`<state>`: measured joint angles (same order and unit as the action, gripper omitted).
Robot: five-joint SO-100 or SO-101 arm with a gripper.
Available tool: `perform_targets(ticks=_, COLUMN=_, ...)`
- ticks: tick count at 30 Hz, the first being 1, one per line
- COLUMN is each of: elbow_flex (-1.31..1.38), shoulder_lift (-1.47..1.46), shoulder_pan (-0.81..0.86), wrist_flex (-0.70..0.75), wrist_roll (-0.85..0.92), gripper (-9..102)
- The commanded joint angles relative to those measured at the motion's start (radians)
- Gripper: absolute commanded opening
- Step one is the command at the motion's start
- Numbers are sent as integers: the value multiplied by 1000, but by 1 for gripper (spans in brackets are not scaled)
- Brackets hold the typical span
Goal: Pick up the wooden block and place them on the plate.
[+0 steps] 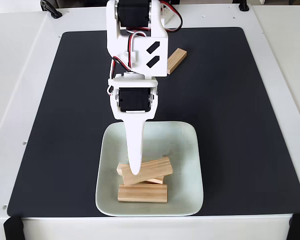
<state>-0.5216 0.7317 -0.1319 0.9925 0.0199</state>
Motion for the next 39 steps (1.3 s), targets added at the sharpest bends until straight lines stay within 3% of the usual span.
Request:
perform_targets(ticks=1, elbow_flex=55, shoulder_lift=35, shoulder_pan=8, wrist_flex=-9, wrist_roll=5, gripper=40)
perform_targets(ticks=14, elbow_flex=-40, shoulder_lift=224, shoulder_pan=-25, wrist_flex=-5, wrist_roll=-8, gripper=40)
perform_targets(ticks=18, elbow_flex=-241, shoulder_lift=411, shoulder_pan=-40, wrist_flex=17, wrist_roll=0, gripper=34)
perform_targets(ticks=25, elbow_flex=-635, shoulder_lift=746, shoulder_pan=-92, wrist_flex=44, wrist_roll=-8, gripper=-2)
perform_targets(ticks=32, elbow_flex=-1063, shoulder_lift=1118, shoulder_pan=-173, wrist_flex=54, wrist_roll=71, gripper=0)
perform_targets(ticks=39, elbow_flex=-1397, shoulder_lift=1391, shoulder_pan=-272, wrist_flex=241, wrist_roll=324, gripper=0)
